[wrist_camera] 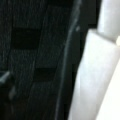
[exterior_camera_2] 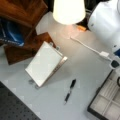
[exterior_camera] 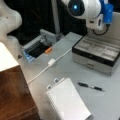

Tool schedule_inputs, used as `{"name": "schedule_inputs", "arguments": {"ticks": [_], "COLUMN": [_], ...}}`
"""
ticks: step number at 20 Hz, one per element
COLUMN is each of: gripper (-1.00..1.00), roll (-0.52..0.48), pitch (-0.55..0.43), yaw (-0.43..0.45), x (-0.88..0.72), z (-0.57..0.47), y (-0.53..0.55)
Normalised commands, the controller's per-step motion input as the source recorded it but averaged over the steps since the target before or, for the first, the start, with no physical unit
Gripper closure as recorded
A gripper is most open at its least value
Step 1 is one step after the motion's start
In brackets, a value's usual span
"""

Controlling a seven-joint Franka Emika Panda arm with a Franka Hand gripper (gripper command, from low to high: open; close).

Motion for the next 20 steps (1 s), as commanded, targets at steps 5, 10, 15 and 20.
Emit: {"name": "schedule_inputs", "arguments": {"ticks": [5,10,15,20], "gripper": [-1.0,-1.0,-1.0,-1.0], "roll": [0.07,0.088,0.05,0.016], "pitch": [0.074,0.065,0.07,0.071], "yaw": [-0.227,-0.203,-0.168,-0.136], "x": [0.1,0.14,0.1,0.09], "z": [0.0,0.04,0.02,-0.04], "y": [0.21,0.23,0.21,0.2]}}
